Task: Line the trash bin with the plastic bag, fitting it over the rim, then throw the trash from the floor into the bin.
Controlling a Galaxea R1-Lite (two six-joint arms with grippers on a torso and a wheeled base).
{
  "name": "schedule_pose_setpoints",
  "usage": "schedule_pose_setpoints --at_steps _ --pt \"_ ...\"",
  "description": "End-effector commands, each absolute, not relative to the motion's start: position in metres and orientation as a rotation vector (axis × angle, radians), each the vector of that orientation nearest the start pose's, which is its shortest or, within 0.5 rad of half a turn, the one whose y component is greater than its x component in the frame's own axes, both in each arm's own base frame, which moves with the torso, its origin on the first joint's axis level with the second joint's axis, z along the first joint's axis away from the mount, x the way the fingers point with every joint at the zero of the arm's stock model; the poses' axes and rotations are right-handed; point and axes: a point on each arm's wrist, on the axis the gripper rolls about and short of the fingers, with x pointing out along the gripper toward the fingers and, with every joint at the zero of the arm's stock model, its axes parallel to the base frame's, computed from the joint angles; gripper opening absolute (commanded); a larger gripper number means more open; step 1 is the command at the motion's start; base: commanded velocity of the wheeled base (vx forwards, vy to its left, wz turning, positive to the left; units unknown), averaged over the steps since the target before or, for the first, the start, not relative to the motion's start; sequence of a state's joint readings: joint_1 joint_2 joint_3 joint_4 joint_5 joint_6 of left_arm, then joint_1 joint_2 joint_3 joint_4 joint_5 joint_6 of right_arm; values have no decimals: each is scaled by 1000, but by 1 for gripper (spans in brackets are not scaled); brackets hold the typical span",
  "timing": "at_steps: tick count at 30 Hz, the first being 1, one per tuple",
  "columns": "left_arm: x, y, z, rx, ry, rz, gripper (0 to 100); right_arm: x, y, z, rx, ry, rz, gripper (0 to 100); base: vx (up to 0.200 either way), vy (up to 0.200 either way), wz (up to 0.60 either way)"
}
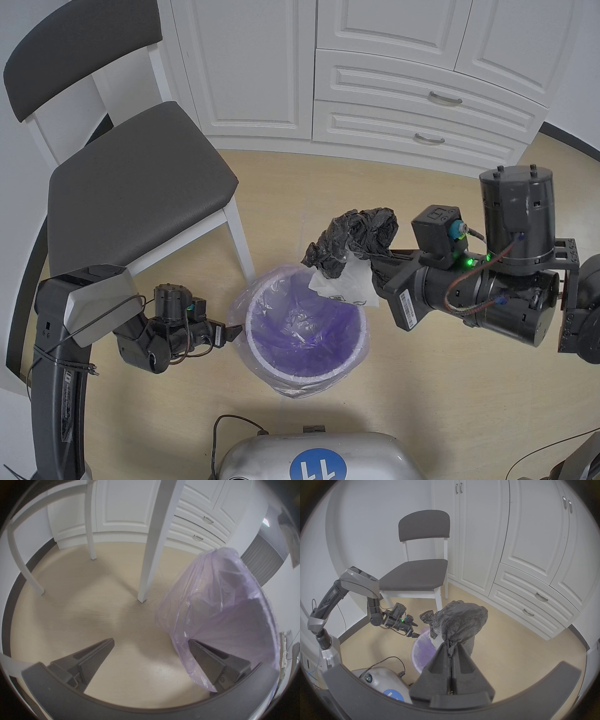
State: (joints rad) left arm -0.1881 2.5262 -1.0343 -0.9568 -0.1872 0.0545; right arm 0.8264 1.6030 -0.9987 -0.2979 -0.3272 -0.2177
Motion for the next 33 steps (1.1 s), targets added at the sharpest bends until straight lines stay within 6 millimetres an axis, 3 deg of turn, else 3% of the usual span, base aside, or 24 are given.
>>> schedule_pose_setpoints --at_steps 1,5,10,13,17,22,25,26,28,29,30,33 --pt "437 -106 -68 62 575 -416 100 192 202 226 -396 220 538 0 0 0 0" --pt "441 -121 -67 56 610 -439 100 189 206 222 -415 224 558 0 0 0 0" --pt "440 -123 -66 59 629 -443 100 188 210 216 -430 236 572 0 0 0 0" --pt "433 -115 -67 62 642 -417 100 187 213 211 -439 249 585 0 0 0 0" --pt "419 -97 -44 49 619 -372 100 188 218 207 -448 259 594 0 0 0 0" --pt "384 -71 -16 36 568 -336 100 193 226 196 -466 290 600 0 0 0 0" --pt "352 -56 -1 27 536 -335 100 200 240 185 -477 311 609 0 0 0 0" --pt "351 -56 0 26 534 -335 100 200 241 185 -477 311 609 0 0 0 0" --pt "327 -49 10 4 516 -384 100 208 251 177 -482 317 611 0 0 0 0" --pt "327 -49 10 4 516 -384 100 208 251 177 -482 317 611 0 0 0 0" --pt "310 -45 17 -9 502 -414 100 214 259 170 -481 317 613 0 0 0 0" --pt "287 -42 29 -11 471 -434 100 224 272 157 -481 326 614 0 0 0 0"
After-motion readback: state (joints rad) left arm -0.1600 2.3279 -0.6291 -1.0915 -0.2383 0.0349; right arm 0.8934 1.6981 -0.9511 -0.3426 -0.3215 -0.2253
